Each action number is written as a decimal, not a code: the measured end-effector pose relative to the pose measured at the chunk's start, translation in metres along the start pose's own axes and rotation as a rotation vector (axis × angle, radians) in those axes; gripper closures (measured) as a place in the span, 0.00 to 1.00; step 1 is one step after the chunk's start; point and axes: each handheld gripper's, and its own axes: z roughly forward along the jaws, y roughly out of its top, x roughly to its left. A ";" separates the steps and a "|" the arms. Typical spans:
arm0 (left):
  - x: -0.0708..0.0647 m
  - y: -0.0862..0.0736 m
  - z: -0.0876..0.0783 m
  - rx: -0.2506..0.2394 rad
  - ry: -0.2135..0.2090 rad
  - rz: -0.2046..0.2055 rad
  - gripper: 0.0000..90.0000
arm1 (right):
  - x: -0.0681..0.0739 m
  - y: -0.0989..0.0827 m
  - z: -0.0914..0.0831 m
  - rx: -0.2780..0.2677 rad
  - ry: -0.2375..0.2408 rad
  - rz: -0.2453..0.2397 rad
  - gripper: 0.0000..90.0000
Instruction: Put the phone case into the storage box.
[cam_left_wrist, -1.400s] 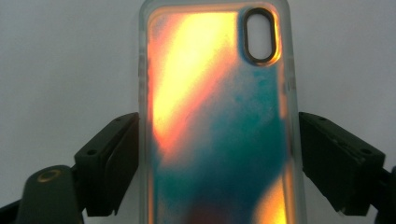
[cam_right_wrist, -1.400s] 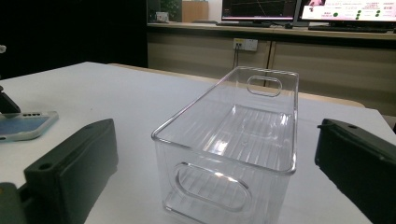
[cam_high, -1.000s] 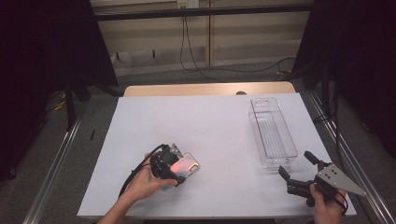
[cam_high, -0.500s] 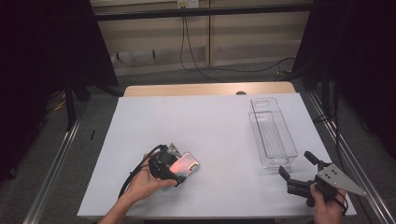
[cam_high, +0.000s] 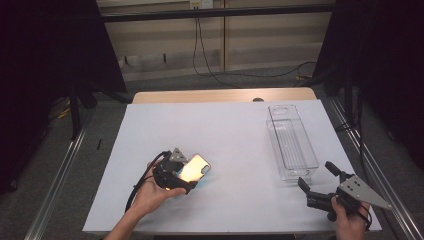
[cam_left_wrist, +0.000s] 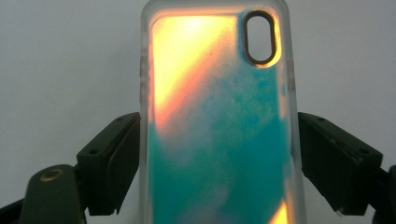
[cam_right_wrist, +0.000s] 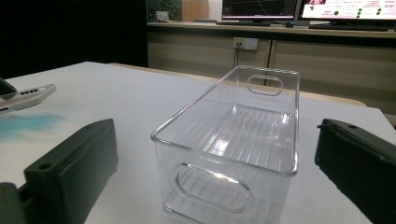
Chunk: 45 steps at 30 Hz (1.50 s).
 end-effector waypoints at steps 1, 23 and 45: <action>0.000 0.000 -0.001 -0.008 0.002 0.000 0.19 | 0.000 0.000 0.000 0.001 0.002 0.000 0.00; -0.006 0.005 -0.027 -0.240 0.044 -0.050 0.19 | 0.001 0.001 -0.002 -0.007 -0.001 0.002 0.00; -0.019 0.023 -0.033 -0.329 0.078 -0.044 0.19 | 0.014 0.019 0.009 -0.019 0.057 -0.007 0.00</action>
